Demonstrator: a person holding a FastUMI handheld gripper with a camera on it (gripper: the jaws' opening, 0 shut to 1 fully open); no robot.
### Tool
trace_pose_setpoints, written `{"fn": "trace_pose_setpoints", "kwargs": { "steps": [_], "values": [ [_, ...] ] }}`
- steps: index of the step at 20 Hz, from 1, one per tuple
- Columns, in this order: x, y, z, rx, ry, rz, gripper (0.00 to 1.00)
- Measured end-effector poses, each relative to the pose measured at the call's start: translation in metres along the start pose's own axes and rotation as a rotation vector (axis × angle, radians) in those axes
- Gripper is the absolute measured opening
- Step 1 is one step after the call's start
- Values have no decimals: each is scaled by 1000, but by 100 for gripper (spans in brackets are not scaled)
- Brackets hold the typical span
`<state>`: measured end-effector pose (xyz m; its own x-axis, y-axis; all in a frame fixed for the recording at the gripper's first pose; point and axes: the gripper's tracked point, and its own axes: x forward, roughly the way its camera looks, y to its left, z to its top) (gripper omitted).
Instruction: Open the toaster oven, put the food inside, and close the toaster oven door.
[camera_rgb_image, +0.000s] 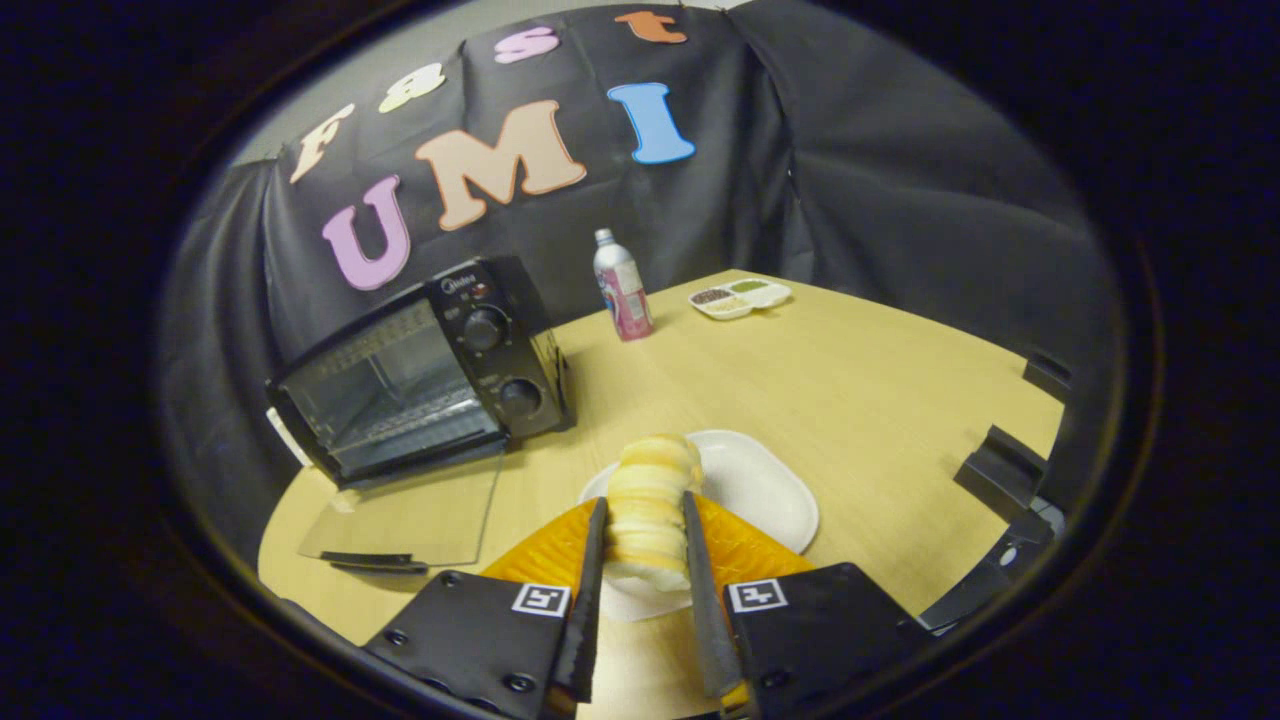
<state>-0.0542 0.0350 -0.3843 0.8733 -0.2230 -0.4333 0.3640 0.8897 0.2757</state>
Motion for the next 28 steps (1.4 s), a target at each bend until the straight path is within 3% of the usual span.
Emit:
{"fn": "trace_pose_setpoints", "kwargs": {
  "steps": [5, 14, 22, 28],
  "values": [
    [-13, 63, 14, 33, -9, 151, 43],
    [14, 188, 7, 121, 77, 381, 43],
    [77, 256, 9, 265, 115, 426, 43],
    [126, 264, 21, 332, 33, 305, 43]
  ]
}}
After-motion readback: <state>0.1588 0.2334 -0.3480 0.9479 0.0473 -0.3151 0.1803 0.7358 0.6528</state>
